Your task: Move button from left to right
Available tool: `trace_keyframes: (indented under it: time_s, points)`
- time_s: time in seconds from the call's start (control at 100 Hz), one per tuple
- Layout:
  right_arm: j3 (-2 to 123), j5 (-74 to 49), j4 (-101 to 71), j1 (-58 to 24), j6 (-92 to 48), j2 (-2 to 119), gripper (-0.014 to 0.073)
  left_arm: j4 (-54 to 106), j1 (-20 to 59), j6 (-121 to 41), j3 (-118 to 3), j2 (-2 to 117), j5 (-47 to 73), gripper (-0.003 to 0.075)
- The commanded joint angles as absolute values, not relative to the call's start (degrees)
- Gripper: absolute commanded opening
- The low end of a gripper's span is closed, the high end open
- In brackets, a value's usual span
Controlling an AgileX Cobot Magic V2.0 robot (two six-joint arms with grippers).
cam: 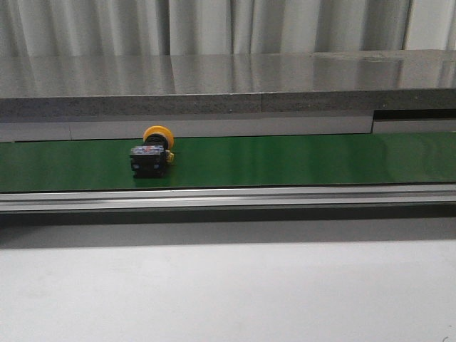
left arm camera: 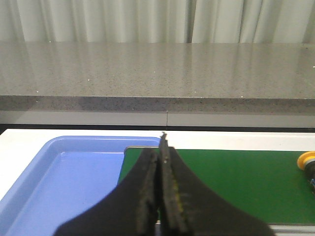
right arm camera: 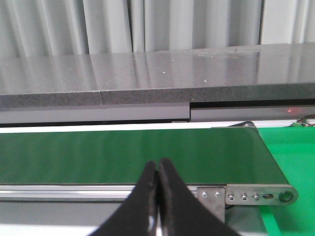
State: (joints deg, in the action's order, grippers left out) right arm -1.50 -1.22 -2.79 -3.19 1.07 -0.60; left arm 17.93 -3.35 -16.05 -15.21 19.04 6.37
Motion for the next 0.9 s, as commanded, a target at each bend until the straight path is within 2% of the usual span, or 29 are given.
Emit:
trace_keyframes:
  time_s: [0.0, 0.25, 0.47, 0.73, 0.89]
  points:
    - [1.13, 2.78, -2.04, -3.32, 0.99, -1.48, -0.0067, 18.47, -2.84, -16.13, -16.77, 19.30, 1.98, -0.0020]
    - [12.35, -11.67, -2.04, -3.32, 0.99, 5.43, -0.0067, 18.47, -2.84, -16.13, -16.77, 19.30, 1.98, -0.0020]
    - [24.05, -20.18, -2.18, -3.32, 0.99, 19.06, -0.0067, 18.47, -2.84, -16.13, -16.77, 19.30, 1.98, -0.0020]
    - [36.50, -39.35, -2.18, -3.32, 0.99, 36.95, -0.0067, 18.47, -2.84, -16.13, -16.77, 19.30, 1.98, -0.0020]
    - [39.97, -40.79, -2.22, -3.32, 0.99, 44.05, -0.0067, 18.47, -2.84, -16.13, -16.77, 19.30, 1.98, -0.0020]
